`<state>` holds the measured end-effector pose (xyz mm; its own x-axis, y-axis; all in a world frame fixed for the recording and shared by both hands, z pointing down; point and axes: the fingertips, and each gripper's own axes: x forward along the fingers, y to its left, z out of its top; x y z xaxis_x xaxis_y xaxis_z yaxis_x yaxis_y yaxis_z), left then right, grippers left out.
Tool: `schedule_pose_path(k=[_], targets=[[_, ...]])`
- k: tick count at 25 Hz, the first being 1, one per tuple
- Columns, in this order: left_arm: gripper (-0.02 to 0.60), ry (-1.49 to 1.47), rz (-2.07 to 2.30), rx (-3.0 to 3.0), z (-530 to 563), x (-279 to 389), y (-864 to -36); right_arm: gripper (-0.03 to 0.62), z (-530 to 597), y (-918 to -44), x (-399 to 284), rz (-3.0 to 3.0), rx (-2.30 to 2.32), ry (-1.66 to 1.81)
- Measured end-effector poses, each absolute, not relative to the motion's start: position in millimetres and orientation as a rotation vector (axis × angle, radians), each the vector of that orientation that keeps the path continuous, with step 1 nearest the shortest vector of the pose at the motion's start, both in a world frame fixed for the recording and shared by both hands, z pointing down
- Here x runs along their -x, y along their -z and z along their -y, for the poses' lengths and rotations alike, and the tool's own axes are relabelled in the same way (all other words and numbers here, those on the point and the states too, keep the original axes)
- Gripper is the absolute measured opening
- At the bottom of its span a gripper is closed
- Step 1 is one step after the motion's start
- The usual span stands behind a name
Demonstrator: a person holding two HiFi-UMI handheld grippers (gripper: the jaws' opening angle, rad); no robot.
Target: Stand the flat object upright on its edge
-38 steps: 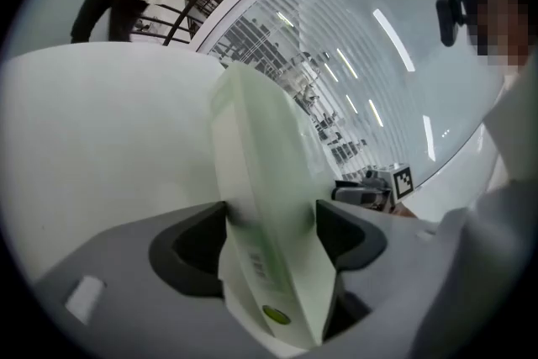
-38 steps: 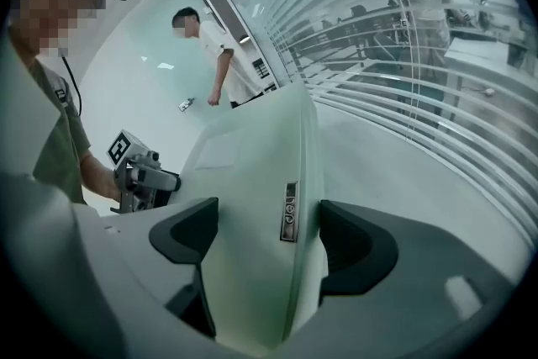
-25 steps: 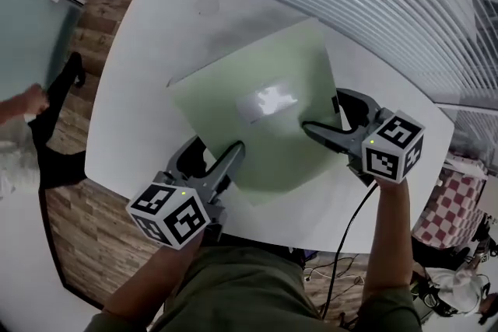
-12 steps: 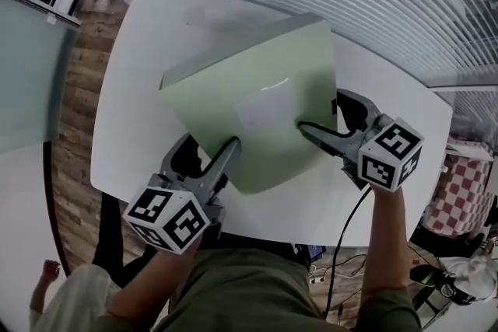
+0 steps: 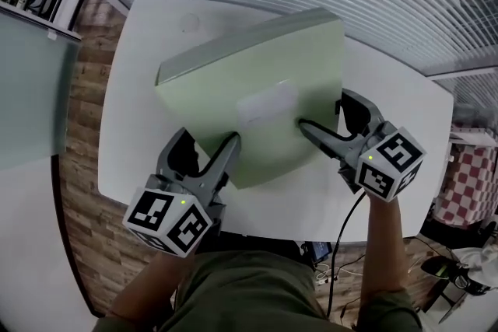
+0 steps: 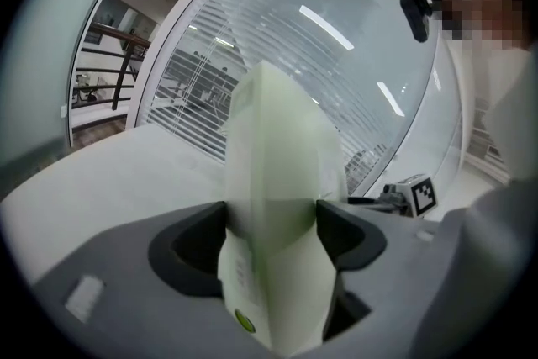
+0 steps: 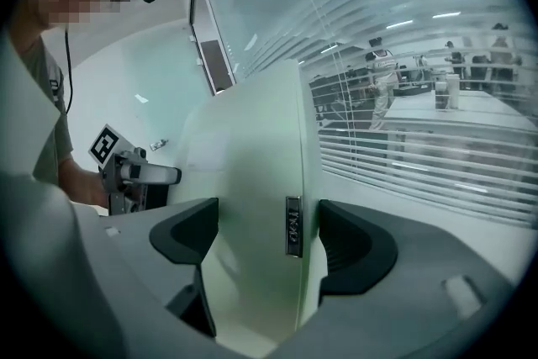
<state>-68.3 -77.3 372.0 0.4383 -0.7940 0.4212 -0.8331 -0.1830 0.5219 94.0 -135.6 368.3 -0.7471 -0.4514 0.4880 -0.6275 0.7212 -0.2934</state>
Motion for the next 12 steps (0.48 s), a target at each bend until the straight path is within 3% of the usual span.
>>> schedule_pose_path(k=[12], targets=[[0.327, -0.126, 1.347, -2.179, 101.3, 62.0, -347.5, 0.382, 133.7, -352.4, -104.7, 2.590, -1.039, -0.603]])
